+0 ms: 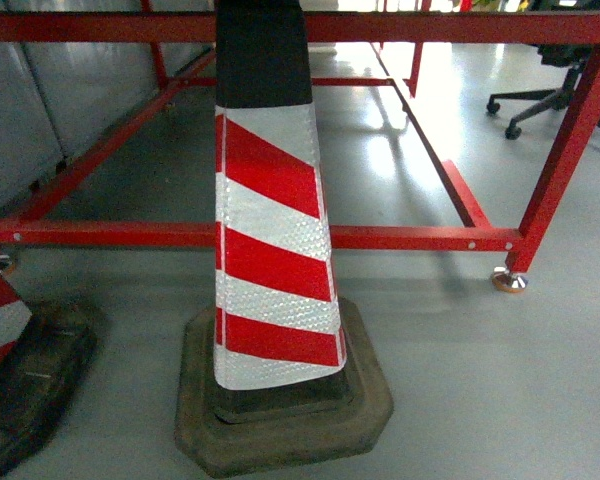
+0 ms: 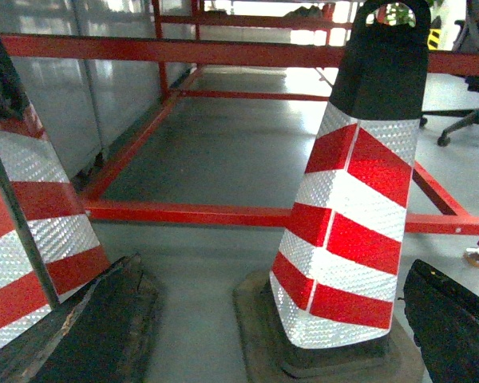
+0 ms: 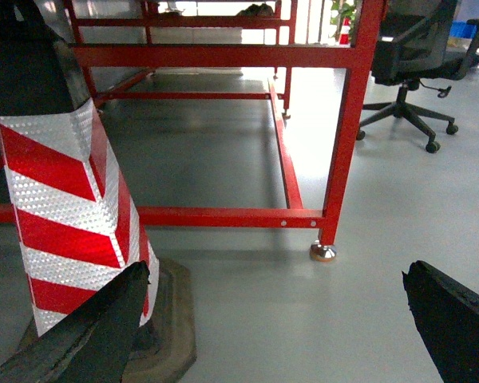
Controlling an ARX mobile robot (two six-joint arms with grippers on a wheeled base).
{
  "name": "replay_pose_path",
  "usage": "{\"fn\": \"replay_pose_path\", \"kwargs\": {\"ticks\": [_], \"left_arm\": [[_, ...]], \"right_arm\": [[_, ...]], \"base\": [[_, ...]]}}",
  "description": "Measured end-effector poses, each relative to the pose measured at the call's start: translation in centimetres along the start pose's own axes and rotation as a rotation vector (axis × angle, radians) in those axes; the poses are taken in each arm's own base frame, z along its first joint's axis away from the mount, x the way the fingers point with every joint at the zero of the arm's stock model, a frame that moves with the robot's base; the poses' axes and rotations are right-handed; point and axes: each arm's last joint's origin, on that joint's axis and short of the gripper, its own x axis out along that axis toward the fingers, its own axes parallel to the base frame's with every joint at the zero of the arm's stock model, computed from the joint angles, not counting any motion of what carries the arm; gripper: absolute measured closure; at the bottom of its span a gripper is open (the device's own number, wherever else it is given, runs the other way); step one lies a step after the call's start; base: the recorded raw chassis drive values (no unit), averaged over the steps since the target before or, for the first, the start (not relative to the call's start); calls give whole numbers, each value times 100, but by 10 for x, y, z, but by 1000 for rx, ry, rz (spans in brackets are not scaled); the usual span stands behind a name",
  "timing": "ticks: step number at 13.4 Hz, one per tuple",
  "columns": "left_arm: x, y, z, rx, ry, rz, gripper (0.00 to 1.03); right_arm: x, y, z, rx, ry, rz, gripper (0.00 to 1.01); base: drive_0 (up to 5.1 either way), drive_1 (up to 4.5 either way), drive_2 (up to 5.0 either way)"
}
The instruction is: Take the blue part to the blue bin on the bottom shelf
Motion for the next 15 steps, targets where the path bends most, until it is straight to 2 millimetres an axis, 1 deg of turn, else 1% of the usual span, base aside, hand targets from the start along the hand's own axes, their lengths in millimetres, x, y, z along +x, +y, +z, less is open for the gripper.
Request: {"fn": "replay_pose_path", "kwargs": {"ticks": [15], "left_arm": [[0, 0, 0, 0, 0, 0, 5]], "right_arm": [[0, 0, 0, 0, 0, 0, 3]], "base": [[0, 0, 0]]}}
